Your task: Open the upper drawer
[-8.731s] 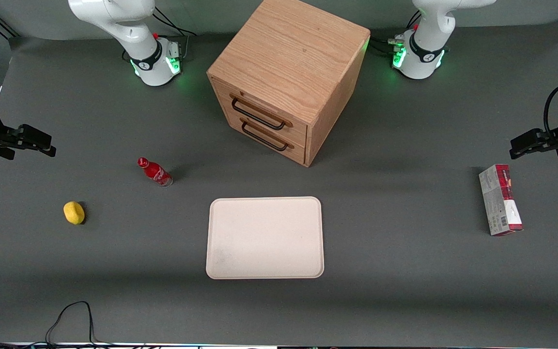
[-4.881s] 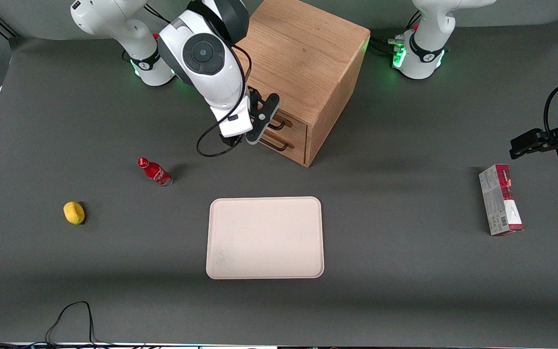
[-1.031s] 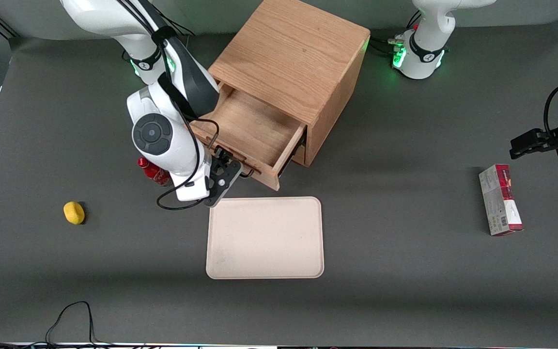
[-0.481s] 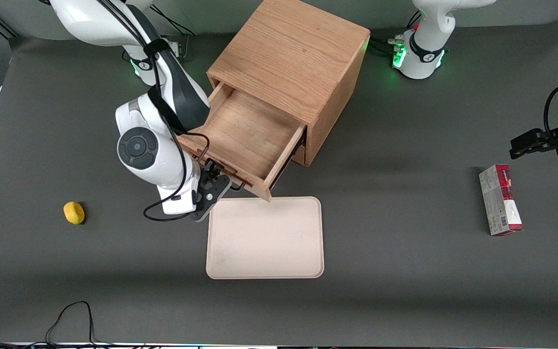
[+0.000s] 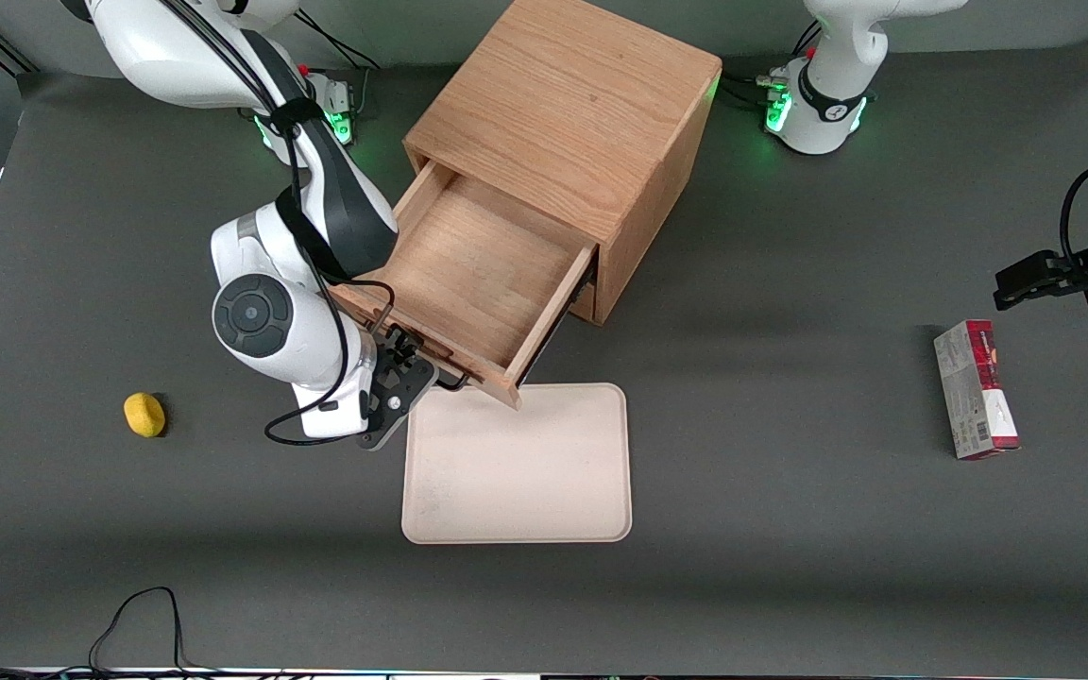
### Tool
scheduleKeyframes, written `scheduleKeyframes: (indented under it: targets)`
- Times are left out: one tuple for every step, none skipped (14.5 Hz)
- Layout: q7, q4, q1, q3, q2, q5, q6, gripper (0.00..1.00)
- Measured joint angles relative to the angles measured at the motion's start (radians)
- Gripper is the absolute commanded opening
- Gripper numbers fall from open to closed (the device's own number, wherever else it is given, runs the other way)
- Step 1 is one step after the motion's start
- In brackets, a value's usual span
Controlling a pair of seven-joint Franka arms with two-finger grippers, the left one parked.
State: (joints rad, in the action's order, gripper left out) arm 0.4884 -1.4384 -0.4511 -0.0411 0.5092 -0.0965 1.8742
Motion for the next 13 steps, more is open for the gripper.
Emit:
scheduleKeyframes:
  targets:
    - [0.0,0.002,0.0,0.0,0.0,0.0,0.0,1.0]
    - [0.0,0.009,0.0,0.0,0.0,0.0,-0.002,1.0]
    - [0.0,0.024,0.0,0.0,0.0,0.001,-0.013,1.0]
    - [0.0,0.047,0.001,-0.001,-0.001,0.001,-0.031,1.0]
    - [0.0,0.078,0.003,-0.002,-0.003,0.001,-0.06,1.0]
    - [0.0,0.117,0.007,-0.004,-0.005,0.001,-0.097,1.0]
    - [0.0,0.159,0.013,-0.005,-0.008,0.002,-0.136,1.0]
    - [0.0,0.2,0.021,-0.005,-0.012,0.002,-0.174,1.0]
    - [-0.007,0.236,0.03,-0.007,-0.017,0.002,-0.206,1.0]
    - [-0.026,0.262,0.037,-0.015,-0.026,0.002,-0.231,1.0]
    - [-0.057,0.28,0.042,-0.023,-0.04,0.002,-0.248,1.0]
    - [-0.091,0.289,0.046,-0.029,-0.058,0.003,-0.255,1.0]
    - [-0.125,0.292,0.049,-0.036,-0.079,0.006,-0.269,1.0]
